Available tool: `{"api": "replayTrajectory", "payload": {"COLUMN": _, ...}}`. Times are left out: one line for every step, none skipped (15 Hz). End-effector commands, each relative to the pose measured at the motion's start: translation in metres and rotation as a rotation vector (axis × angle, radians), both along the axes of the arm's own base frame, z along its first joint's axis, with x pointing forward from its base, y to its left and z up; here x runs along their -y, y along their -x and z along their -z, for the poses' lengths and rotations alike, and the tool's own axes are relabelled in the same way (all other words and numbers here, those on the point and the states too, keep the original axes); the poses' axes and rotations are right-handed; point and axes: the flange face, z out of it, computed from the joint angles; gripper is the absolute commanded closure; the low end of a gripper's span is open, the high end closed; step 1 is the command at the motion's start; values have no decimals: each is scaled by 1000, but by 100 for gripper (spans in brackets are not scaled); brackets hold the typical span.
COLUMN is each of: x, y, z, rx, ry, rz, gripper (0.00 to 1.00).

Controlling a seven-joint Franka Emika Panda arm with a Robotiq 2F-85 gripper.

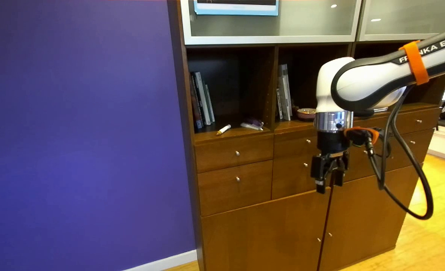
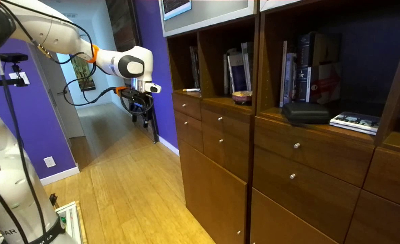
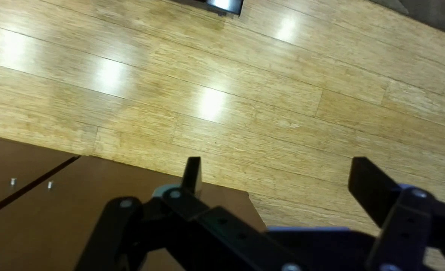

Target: Open the second top drawers on the left

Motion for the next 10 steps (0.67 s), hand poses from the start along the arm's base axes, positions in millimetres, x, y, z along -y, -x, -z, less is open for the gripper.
{"api": "replayTrajectory", "payload": {"x": -44, "y": -22, "z": 17, "rx": 52, "ry": -8, "rz": 62, "gripper": 0}}
{"api": "replayTrajectory", "payload": {"x": -52, "y": -28, "z": 23, "rx": 64, "ry": -14, "rz": 71, "gripper": 0}}
{"api": "replayTrajectory", "payload": {"x": -59, "y": -36, "z": 29, "rx": 84, "ry": -24, "rz": 81, "gripper": 0}}
{"api": "replayTrajectory", "payload": {"x": -64, "y": -44, "z": 34, "rx": 114, "ry": -25, "rz": 92, "gripper": 0}}
{"api": "replayTrajectory", "payload": {"x": -67, "y": -55, "z": 38, "rx": 154, "ry": -21, "rz": 103, "gripper": 0}}
{"api": "replayTrajectory", "payload": {"x": -70, "y": -65, "z": 42, "rx": 194, "ry": -8, "rz": 110, "gripper": 0}}
{"api": "replayTrajectory", "payload": {"x": -71, "y": -78, "z": 46, "rx": 215, "ry": -5, "rz": 130, "gripper": 0}}
{"api": "replayTrajectory", "payload": {"x": -73, "y": -90, "z": 49, "rx": 234, "ry": -5, "rz": 161, "gripper": 0}}
{"api": "replayTrajectory", "payload": {"x": -75, "y": -99, "z": 51, "rx": 235, "ry": -5, "rz": 190, "gripper": 0}}
{"api": "replayTrajectory", "payload": {"x": -79, "y": -112, "z": 52, "rx": 241, "ry": -11, "rz": 234, "gripper": 0}}
